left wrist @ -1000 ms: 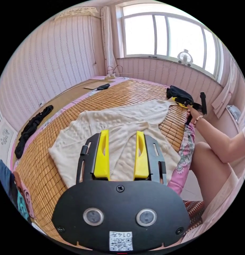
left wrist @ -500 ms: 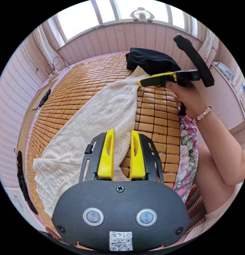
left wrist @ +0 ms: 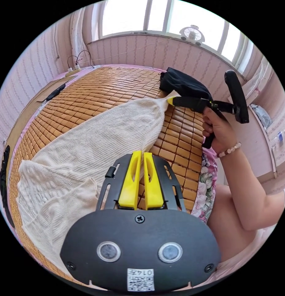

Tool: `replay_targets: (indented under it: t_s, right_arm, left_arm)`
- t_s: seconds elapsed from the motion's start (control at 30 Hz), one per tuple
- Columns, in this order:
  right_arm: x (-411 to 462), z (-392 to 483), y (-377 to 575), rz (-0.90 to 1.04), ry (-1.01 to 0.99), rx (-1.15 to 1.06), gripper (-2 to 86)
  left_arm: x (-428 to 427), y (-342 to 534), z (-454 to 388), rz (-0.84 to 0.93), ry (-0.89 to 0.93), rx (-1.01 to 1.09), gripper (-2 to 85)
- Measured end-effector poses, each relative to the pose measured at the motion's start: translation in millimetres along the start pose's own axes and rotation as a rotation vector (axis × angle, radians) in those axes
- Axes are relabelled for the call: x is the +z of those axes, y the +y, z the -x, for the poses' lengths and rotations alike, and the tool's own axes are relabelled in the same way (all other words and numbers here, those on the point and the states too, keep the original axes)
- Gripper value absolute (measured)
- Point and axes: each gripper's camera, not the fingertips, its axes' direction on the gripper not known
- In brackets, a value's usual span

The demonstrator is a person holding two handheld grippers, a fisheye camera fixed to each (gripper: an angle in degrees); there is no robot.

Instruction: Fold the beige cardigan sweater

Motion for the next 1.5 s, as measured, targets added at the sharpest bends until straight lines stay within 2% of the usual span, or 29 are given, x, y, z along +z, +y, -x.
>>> replay_targets:
  t_s: [0.13,0.3,0.43,0.5,0.6,0.73,0.8,0.87,0.93,0.97,1.07,1.27,1.37,1.5]
  right_arm:
    - [-3.6,-5.1,12.0,0.025,0.015,0.082,0.2]
    - [-5.8,10.7,20.5,0.035,0.035,0.029,0.1]
    - [-33.6,22.5,29.0,-0.114,-0.188,0.019,0.1]
    - [-44.8,50.3,26.8,-0.147,-0.241,-0.064,0.0]
    - [-49.3,137.6,19.5,-0.144,-0.288,-0.272,0.1]
    - [-44.8,318.6,5.5,-0.098,-0.584,-0.552,0.7]
    - [-37.0,406.2,24.2,-0.031,-0.684,-0.681,1.3]
    - [-6.4,507.6,79.9,0.123,-0.760,-0.849,3.3]
    - [32.8,559.9,137.8,0.283,-0.703,-0.956,5.3]
    - [61.7,579.3,176.6,0.397,-0.594,-1.011,5.8]
    - [96.4,579.2,247.4,0.535,-0.426,-1.097,5.9]
    - [90.7,522.2,277.1,0.484,-0.222,-1.115,6.5]
    - [98.4,503.9,262.3,0.449,-0.089,-1.112,6.9]
    - [118.6,490.4,236.4,0.476,-0.023,-1.022,7.8]
  left_arm:
    - [0.2,10.2,14.7,0.019,0.032,-0.044,-0.7]
    - [-4.3,17.6,22.3,0.003,0.028,-0.037,-0.9]
    - [-31.1,29.4,34.2,-0.108,0.029,-0.072,-1.0]
    - [-48.9,37.1,44.9,-0.162,0.037,-0.119,-0.9]
    - [-84.9,58.5,68.1,-0.262,0.042,-0.198,-0.8]
    - [-152.5,107.8,110.5,-0.350,-0.033,-0.247,0.5]
    - [-187.3,143.9,133.8,-0.377,-0.078,-0.318,3.7]
    - [-228.3,206.6,161.1,-0.370,-0.129,-0.413,8.7]
    - [-252.1,261.6,175.5,-0.361,-0.188,-0.479,11.5]
    - [-263.5,297.8,184.0,-0.343,-0.213,-0.529,12.5]
    - [-277.8,372.7,203.8,-0.251,-0.212,-0.657,13.0]
    - [-294.5,438.9,234.1,-0.269,-0.202,-0.793,12.5]
    - [-291.8,441.2,257.2,-0.294,-0.176,-0.832,12.5]
    - [-275.9,430.7,280.5,-0.283,-0.123,-0.841,12.5]
